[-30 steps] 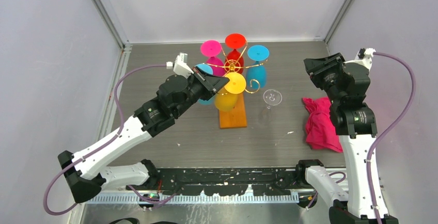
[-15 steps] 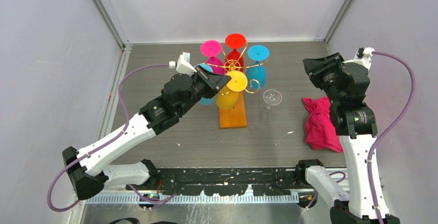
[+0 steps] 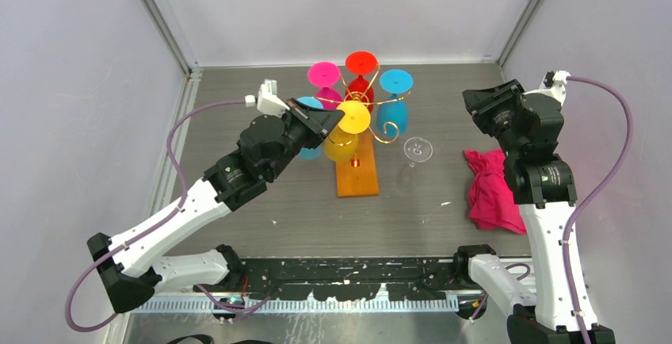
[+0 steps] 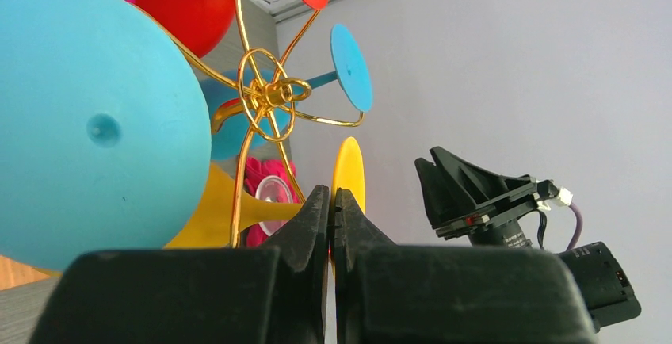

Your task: Place the wine glass upside down on the wine glass rack

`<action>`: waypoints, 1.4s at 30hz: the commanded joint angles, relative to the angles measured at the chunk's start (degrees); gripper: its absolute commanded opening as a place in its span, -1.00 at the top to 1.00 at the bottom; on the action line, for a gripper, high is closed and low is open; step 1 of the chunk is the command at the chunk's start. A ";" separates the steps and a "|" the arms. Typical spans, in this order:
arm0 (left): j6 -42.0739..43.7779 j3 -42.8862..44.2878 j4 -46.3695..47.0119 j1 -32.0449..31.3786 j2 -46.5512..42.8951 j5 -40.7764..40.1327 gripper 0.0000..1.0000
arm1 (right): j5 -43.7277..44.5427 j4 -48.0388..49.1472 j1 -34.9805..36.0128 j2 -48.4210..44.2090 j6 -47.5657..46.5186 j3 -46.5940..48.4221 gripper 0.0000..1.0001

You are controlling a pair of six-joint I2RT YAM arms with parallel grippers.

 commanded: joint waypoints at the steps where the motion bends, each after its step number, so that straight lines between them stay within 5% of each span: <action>1: -0.09 1.17 0.56 -0.50 -2.00 -2.98 0.99 | 0.82 1.95 0.29 0.07 -1.06 2.13 0.20; 42: -1.68 -5.43 -1.04 -2.04 -9.70 -5.74 0.99 | 0.85 1.53 0.36 0.34 -0.68 1.72 0.20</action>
